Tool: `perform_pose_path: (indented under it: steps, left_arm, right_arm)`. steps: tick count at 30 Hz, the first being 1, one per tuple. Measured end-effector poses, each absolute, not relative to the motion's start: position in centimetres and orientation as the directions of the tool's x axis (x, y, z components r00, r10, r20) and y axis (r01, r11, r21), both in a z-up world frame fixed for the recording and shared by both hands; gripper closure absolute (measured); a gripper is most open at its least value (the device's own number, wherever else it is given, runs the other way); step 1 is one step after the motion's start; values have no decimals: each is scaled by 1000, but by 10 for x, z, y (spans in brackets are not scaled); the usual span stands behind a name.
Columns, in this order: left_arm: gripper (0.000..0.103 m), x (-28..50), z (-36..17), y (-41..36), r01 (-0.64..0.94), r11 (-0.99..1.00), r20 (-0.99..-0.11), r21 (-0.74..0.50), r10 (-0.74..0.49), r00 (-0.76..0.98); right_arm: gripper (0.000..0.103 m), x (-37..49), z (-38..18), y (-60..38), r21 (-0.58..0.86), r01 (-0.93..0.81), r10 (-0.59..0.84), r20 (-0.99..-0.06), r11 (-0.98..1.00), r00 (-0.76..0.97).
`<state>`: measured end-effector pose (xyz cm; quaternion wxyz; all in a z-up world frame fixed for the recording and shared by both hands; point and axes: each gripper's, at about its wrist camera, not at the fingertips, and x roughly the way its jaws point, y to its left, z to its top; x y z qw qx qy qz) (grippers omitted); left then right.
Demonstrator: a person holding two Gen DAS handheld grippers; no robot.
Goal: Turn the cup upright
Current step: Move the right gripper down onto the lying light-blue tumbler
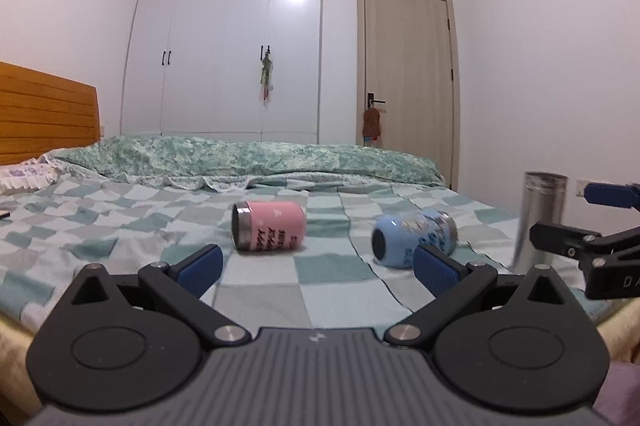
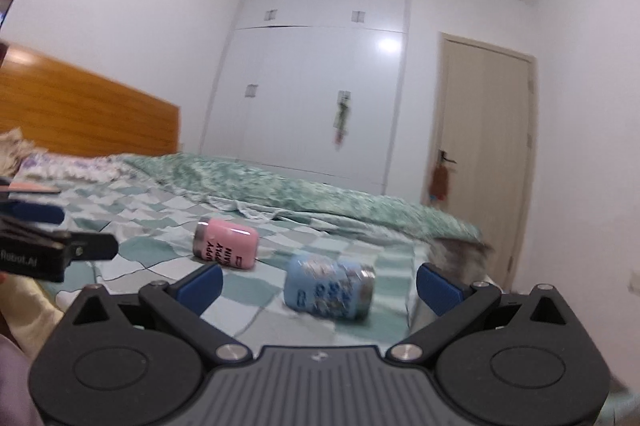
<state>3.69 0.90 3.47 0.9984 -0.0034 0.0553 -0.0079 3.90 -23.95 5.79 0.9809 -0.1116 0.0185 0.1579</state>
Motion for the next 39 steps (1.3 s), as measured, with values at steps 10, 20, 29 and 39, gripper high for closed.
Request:
perform_pose_path:
  steps: [10,20,29,39]
  left_arm:
    - [0,97,55,31,-31,1000,-112,1,31,993]
    - [0,164,59,34,-29,999,-162,20,32,986]
    - [0,218,49,32,3,1000,-242,19,1,970]
    - [0,247,40,30,23,1000,-300,-4,-24,954]
  right_arm:
    - [0,132,78,-190,-380,-396,337,-214,836,917]
    - [0,234,81,-160,-326,-464,372,-306,824,876]
    - [0,286,74,-166,-393,-613,405,-494,686,770]
    - [0,316,42,-160,-518,-702,266,-678,489,685]
